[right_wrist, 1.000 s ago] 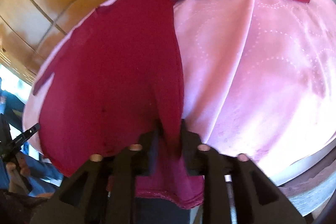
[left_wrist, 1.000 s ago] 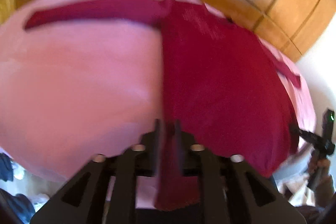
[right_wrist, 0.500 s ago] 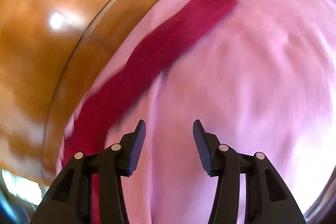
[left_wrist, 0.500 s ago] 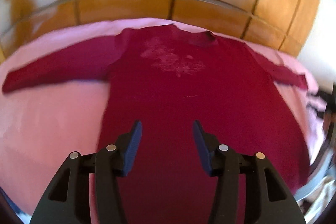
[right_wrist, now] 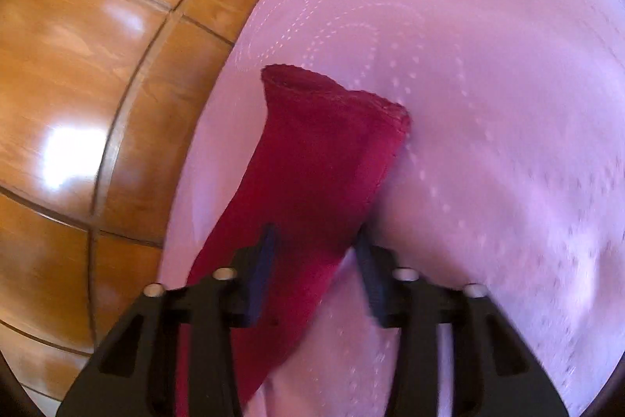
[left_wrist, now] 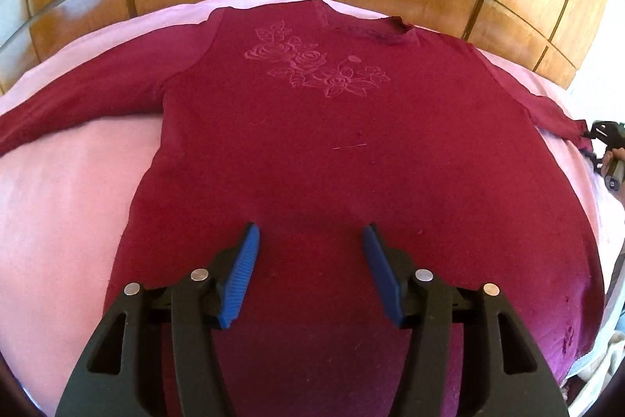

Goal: Fold small clothes

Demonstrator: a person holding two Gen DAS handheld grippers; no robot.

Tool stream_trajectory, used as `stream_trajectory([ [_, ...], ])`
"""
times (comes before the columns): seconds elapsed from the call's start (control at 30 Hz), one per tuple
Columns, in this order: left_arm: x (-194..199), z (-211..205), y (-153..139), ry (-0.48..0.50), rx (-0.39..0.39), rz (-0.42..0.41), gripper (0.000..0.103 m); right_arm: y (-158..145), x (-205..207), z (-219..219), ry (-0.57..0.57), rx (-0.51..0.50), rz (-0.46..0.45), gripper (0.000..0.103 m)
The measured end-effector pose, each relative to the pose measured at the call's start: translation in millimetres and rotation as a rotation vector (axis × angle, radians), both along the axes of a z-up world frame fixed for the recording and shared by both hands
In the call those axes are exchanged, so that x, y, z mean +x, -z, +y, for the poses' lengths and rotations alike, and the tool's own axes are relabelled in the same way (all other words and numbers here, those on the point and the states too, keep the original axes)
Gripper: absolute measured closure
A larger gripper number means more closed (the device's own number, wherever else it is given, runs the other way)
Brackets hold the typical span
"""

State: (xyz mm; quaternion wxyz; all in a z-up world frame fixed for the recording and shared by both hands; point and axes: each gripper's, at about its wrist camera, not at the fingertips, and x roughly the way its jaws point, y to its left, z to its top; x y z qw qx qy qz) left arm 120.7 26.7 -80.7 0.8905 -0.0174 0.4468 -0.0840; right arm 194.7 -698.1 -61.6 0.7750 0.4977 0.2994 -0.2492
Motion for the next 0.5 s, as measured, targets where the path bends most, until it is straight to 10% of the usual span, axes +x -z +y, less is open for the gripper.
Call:
stream_trajectory([
  [0.5, 1, 6, -7, -0.001, -0.058, 0.019, 0.039, -11, -35, 6, -0.005, -0.117, 0.094, 0.097],
])
